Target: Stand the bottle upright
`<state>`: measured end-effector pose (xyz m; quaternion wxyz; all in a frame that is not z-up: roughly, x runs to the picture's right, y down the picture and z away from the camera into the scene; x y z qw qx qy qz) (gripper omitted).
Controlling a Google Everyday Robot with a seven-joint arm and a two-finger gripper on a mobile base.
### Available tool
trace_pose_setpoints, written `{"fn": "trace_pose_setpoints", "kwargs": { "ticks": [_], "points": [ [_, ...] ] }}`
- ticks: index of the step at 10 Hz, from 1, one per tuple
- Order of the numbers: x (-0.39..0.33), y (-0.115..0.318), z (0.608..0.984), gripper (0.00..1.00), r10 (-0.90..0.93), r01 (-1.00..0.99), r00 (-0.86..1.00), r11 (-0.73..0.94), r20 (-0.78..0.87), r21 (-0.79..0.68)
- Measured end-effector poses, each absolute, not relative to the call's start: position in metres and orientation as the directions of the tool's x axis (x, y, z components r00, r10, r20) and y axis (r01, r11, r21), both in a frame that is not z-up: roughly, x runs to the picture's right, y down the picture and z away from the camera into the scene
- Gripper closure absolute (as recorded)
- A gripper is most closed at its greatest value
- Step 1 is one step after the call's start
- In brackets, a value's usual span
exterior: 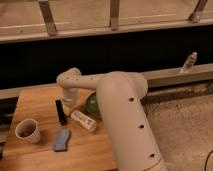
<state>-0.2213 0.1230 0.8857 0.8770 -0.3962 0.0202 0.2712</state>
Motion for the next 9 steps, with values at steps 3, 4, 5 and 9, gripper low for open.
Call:
{"fn": "trace_pose_setpoints", "kwargs": {
  "ticks": [3,4,5,9],
  "points": [
    [-0.218,0.065,0.858,1.00,0.504,-0.499,0.842,0.595,-0.192,-0.630],
    [-0.214,0.043,0.850,1.00,0.544,-0.507,0.826,0.600,-0.149,-0.619],
    [-0.207,0.029,0.846,1.00,0.577,-0.515,0.809,0.603,-0.112,-0.609],
    [-0.175,-0.014,0.803,1.00,0.770,-0.549,0.596,0.597,0.228,-0.584]
  ]
}}
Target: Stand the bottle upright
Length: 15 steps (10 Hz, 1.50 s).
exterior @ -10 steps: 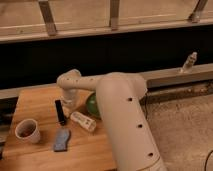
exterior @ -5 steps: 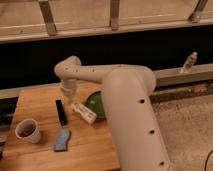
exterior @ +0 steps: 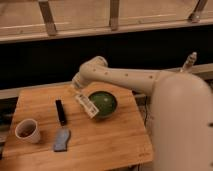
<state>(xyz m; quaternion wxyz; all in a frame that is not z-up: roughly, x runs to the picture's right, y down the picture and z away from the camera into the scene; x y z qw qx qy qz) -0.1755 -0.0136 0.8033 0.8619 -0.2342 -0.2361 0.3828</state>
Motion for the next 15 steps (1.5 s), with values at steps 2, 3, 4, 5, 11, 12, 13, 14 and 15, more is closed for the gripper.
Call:
{"fn": "trace_pose_setpoints", "kwargs": {
  "ticks": [2,3,4,5,11,12,13,14,15],
  "points": [
    [-0.168,-0.022,0.784,1.00,0.795,-0.557,0.515,0.595,0.322,-0.579],
    [-0.165,-0.025,0.777,1.00,0.799,-0.560,0.486,0.595,0.353,-0.576],
    [-0.164,-0.027,0.771,1.00,0.800,-0.560,0.470,0.596,0.372,-0.575],
    [-0.166,-0.026,0.773,1.00,0.797,-0.556,0.482,0.599,0.364,-0.576],
    [-0.213,-0.042,0.798,1.00,0.730,-0.489,0.553,0.674,0.400,-0.554],
    [-0.218,-0.049,0.796,1.00,0.719,-0.480,0.562,0.686,0.409,-0.547],
    [-0.220,-0.053,0.796,1.00,0.711,-0.473,0.568,0.694,0.415,-0.542],
    [-0.225,-0.061,0.795,1.00,0.702,-0.461,0.567,0.704,0.431,-0.540],
    [-0.233,-0.067,0.793,1.00,0.700,-0.448,0.545,0.708,0.461,-0.546]
  ]
}}
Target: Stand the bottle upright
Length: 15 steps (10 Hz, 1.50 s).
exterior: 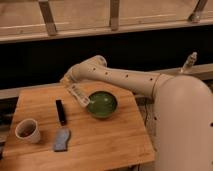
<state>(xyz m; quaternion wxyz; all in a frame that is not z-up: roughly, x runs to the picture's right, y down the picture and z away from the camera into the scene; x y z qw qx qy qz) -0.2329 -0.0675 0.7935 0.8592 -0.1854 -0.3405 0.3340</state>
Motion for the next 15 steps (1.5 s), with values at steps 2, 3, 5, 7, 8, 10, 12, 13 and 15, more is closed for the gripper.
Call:
{"fn": "trace_pose_setpoints", "kwargs": {
  "ticks": [2,3,5,7,8,10,12,13,15],
  "points": [
    [-0.226,-0.076,0.801,1.00,0.735,-0.462,0.436,0.678,0.519,-0.572],
    [-0.218,-0.077,0.805,1.00,0.748,-0.468,0.377,0.662,0.546,-0.585],
    [-0.221,-0.079,0.808,1.00,0.754,-0.462,0.335,0.654,0.564,-0.599],
    [-0.217,-0.082,0.808,1.00,0.751,-0.459,0.300,0.654,0.588,-0.601],
    [-0.216,-0.084,0.807,1.00,0.749,-0.457,0.281,0.654,0.600,-0.602],
    [-0.212,-0.083,0.807,1.00,0.736,-0.440,0.203,0.658,0.646,-0.611],
    [-0.209,-0.080,0.810,1.00,0.725,-0.422,0.174,0.666,0.666,-0.615],
    [-0.210,-0.078,0.811,1.00,0.718,-0.407,0.162,0.673,0.677,-0.617],
    [-0.208,-0.074,0.813,1.00,0.710,-0.391,0.144,0.680,0.689,-0.620]
  ]
}}
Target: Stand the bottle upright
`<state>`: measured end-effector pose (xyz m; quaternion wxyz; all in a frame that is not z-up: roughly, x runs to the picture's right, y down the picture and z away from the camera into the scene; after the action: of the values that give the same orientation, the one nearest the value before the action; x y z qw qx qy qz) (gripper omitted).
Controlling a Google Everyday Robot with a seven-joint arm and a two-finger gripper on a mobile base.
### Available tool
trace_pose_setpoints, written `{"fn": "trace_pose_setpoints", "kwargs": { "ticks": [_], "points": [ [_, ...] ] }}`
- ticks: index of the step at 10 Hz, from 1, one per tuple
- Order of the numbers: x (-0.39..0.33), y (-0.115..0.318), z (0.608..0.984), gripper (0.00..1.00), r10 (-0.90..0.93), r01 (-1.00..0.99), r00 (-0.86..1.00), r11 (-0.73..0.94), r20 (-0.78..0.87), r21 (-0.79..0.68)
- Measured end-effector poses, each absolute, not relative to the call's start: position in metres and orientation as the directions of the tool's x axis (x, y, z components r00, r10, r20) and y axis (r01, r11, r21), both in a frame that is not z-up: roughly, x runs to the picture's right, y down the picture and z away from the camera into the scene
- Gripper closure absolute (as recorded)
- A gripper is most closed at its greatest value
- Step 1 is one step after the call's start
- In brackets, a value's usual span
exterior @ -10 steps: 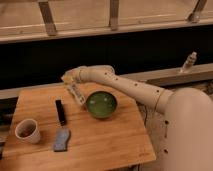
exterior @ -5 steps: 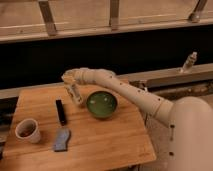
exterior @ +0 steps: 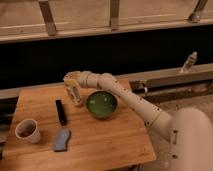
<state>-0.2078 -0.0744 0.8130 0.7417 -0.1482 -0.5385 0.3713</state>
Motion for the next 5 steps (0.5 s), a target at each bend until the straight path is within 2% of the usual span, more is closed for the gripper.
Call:
{"fn": "trace_pose_setpoints", "kwargs": {
  "ticks": [4,5],
  "points": [
    [-0.1990,-0.0629,0.8180,1.00,0.707,-0.352,0.104,0.684,0.699,-0.640],
    [-0.1979,-0.0634,0.8179,0.96,0.708,-0.352,0.102,0.683,0.699,-0.640]
  ]
}}
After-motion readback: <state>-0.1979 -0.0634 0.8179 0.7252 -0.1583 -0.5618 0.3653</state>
